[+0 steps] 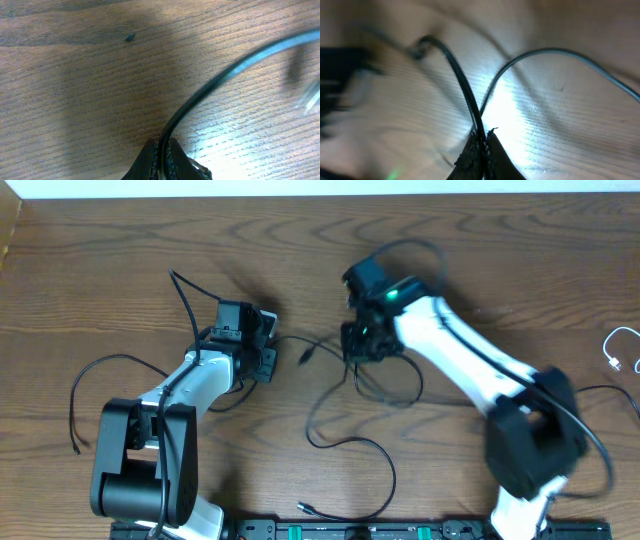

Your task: Untangle cables

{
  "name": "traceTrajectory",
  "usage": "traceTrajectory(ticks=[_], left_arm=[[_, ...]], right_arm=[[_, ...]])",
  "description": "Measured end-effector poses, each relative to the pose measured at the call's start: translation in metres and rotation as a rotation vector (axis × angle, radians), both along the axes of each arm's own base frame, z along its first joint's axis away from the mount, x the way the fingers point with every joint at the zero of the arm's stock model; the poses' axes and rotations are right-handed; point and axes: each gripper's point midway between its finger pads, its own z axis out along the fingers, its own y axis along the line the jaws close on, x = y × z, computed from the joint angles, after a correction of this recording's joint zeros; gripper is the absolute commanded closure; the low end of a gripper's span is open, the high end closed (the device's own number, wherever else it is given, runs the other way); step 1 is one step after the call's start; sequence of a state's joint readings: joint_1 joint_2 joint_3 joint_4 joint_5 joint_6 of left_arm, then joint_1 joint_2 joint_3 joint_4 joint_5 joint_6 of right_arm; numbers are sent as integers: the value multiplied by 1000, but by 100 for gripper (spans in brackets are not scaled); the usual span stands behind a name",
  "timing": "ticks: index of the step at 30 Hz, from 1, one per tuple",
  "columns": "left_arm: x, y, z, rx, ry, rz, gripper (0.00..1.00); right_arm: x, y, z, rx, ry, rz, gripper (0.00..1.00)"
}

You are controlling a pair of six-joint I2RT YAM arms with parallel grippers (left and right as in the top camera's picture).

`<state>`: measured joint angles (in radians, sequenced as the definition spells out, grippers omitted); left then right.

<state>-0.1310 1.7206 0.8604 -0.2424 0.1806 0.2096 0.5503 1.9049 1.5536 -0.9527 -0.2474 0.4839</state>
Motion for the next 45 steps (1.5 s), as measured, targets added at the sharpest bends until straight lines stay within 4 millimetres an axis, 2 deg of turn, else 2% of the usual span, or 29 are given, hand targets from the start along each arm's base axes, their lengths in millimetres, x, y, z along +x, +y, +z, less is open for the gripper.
traceTrajectory(ticks=[2, 6, 8, 11, 17, 22, 29, 37, 40, 45], left_arm=[[0, 0, 0, 0, 0, 0, 92], [0, 0, 0, 0, 0, 0, 92], [0, 0, 0, 0, 0, 0, 92], [0, 0, 0, 0, 0, 0, 92], [0, 0, 0, 0, 0, 0, 92], [0, 0, 0, 0, -1, 0, 92], [0, 0, 0, -1, -1, 0, 92], [1, 0, 0, 0, -2, 0, 92], [1, 0, 0, 0, -3, 0, 92], [1, 0, 0, 0, -3, 0, 92]], right_arm=[[10, -4, 35, 55, -86, -13, 99], [20, -18, 90, 132, -219, -44, 99], [23, -28, 108, 151, -261, -64, 99], [27, -42, 123, 166, -297, -96, 99], [40, -80, 141, 150, -363, -165, 99], [43, -113, 160, 121, -430, -208, 99], [42, -136, 152, 1, -435, -249, 99], [43, -128, 155, 44, -439, -224, 99], [41, -114, 160, 107, -445, -154, 99], [21, -90, 161, 193, -420, 35, 99]])
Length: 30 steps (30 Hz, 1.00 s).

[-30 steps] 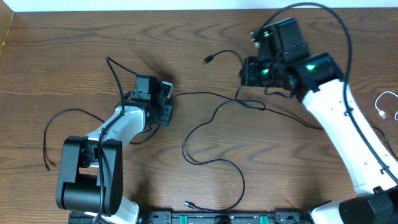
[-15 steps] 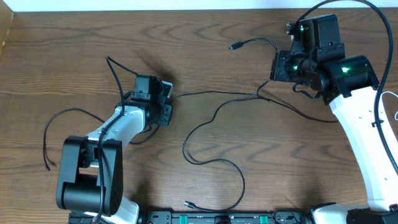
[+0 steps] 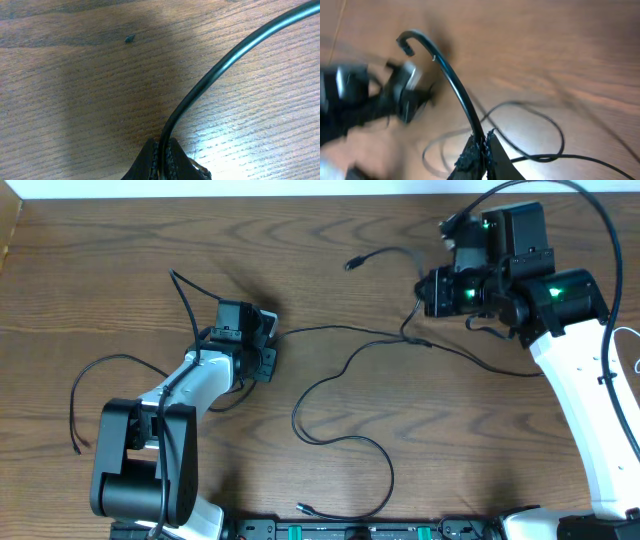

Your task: Untangle cables

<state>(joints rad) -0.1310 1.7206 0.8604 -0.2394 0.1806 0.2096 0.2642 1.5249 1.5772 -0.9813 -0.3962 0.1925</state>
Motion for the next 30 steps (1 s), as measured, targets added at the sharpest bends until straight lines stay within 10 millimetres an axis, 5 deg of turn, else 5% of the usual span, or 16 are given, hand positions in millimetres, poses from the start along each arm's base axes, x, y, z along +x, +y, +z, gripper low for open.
traceTrajectory(ticks=[7, 19, 30], left_arm=[[0, 0, 0, 0, -2, 0, 92], [15, -11, 10, -92, -48, 55, 92], [86, -34, 92, -270, -219, 143, 93]], right_arm=[[-44, 20, -14, -72, 26, 288, 99], [-74, 43, -47, -144, 26, 515, 99], [-69, 45, -49, -153, 0, 520, 99]])
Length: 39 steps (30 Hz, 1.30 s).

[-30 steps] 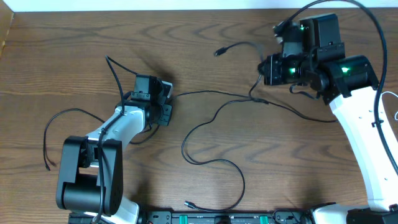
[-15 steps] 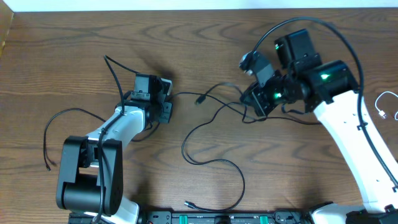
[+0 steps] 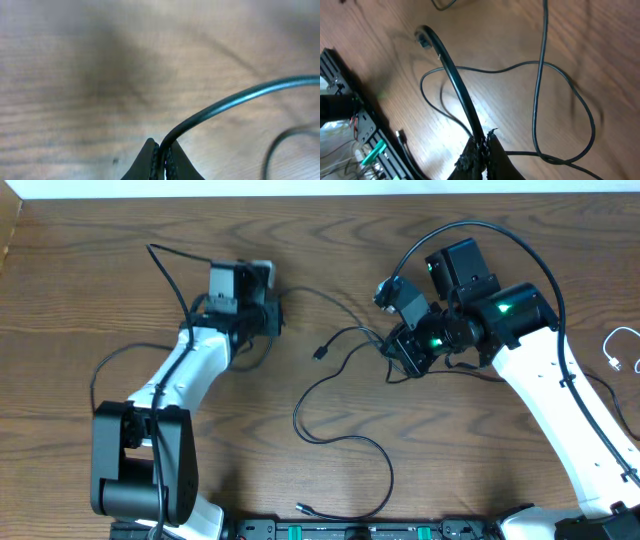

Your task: Untangle cables

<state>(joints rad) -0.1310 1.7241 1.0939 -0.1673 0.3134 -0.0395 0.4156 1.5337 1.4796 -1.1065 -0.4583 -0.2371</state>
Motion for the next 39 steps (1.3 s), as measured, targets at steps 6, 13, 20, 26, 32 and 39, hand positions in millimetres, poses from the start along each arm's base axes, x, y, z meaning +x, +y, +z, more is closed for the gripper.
traceTrajectory(ticks=[6, 13, 20, 26, 32, 39], left_arm=[[15, -16, 33, -114, -39, -7, 93], [-2, -41, 87, -275, -85, -103, 93], [-35, -49, 158, -340, -199, -178, 93], [-67, -45, 176, -320, -190, -199, 92], [-74, -28, 155, -222, -116, -126, 93], [-64, -4, 146, -81, -141, -44, 93]], right_arm=[[19, 3, 3, 16, -36, -74, 99], [47, 28, -18, 42, -28, -134, 99], [75, 41, -63, -12, 28, -270, 87], [104, 33, -64, -7, -19, -447, 64], [104, 35, -64, 9, 0, -473, 55], [71, 41, -72, 2, 117, -346, 55]])
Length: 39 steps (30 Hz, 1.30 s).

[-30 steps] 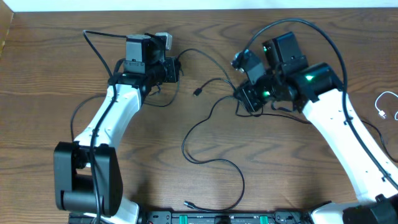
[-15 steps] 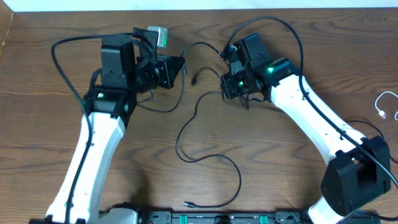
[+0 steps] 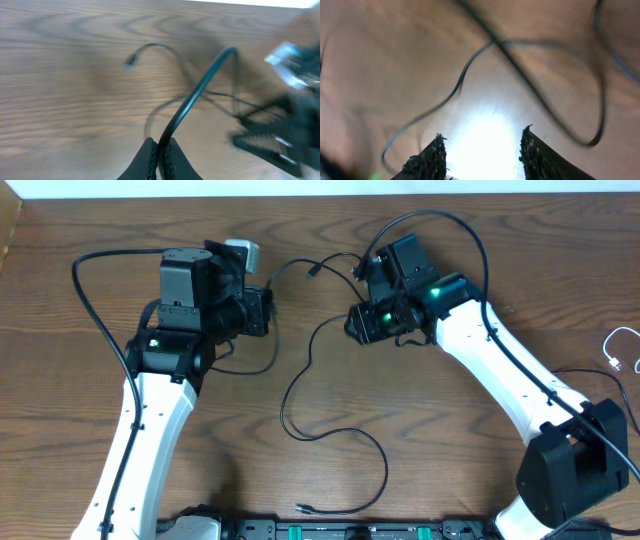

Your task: Untangle cables

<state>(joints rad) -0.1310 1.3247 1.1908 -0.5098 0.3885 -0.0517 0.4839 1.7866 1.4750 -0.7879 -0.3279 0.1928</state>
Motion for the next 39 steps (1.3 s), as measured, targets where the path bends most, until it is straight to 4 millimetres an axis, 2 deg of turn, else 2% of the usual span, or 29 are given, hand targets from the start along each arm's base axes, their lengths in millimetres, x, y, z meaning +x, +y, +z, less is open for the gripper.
traceTrajectory(ticks=[7, 14, 18, 24, 26, 28, 29, 34, 39], left_arm=[[8, 50, -12, 209, 6, 220, 92], [7, 107, -17, 374, 26, 482, 93], [2, 138, -20, 394, 58, 612, 92], [-5, 176, -26, 377, 100, 763, 92], [-7, 184, -28, 372, 113, 798, 91], [-8, 191, -33, 378, 133, 818, 72], [-8, 193, -37, 380, 146, 824, 66], [-6, 195, -59, 394, 215, 826, 65], [-4, 193, -85, 413, 288, 806, 64]], right_arm=[[-18, 13, 5, 68, 26, 138, 53], [-12, 21, 11, 111, -8, 154, 48], [-1, 13, 8, 68, -18, 60, 32], [22, -11, 2, -31, -52, -122, 24], [28, -17, 2, -58, -77, -161, 24], [35, -24, 2, -89, -103, -198, 24], [37, -27, 2, -103, -111, -212, 24], [47, -44, 2, -183, -164, -273, 22], [57, -47, 4, -195, -209, -298, 22]])
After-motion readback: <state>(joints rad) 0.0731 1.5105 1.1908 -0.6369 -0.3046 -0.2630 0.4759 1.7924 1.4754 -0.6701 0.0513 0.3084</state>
